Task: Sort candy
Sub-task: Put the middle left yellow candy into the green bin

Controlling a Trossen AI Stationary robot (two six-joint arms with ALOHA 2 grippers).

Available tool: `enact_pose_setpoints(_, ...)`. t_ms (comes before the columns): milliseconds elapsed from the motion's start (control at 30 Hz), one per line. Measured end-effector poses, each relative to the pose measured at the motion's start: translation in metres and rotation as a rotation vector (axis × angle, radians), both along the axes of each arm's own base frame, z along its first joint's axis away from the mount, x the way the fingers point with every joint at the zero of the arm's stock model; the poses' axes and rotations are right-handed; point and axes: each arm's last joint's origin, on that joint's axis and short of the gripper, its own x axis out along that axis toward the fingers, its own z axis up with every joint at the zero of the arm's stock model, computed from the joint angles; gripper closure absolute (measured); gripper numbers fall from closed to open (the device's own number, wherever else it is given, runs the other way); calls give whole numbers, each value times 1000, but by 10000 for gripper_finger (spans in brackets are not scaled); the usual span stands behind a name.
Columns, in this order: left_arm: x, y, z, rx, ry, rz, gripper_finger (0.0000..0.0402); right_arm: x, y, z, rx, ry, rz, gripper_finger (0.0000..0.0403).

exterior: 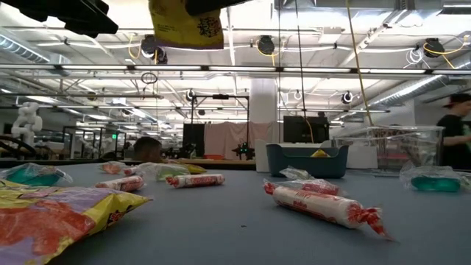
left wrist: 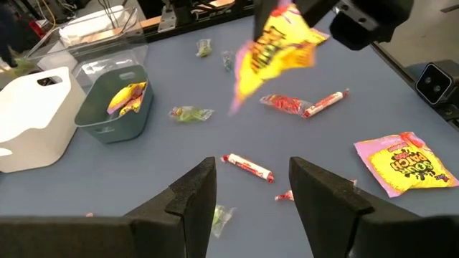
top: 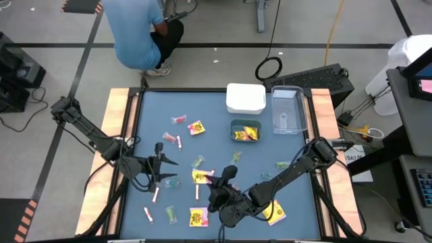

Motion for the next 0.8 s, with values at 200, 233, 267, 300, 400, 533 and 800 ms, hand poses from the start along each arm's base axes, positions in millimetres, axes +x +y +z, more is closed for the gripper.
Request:
enact_pose_setpoints(200,0,0,0,0,0,0,219,-3,-1,1,-112,4,-99,374)
enact_pose_setpoints(233,0,0,0,0,0,0,219,-4,-2,1,-129,5,-121,374)
enact_pose_setpoints(267,0,0,0,0,0,0,219,-5,-3,0,-147,3,-146,374)
enact_pose_setpoints(300,0,0,0,0,0,0,219,-6,-4,0,-166,1,-173,374)
enact_pose_setpoints(400,0,0,0,0,0,0,219,-8,-6,1,-236,-5,-252,374)
enact_pose_setpoints(533,0,0,0,0,0,0,219,-12,-11,1,-359,44,-329,374)
enact_pose_setpoints(800,0,0,0,3,4,0,219,-34,-54,27,-278,87,-339,374)
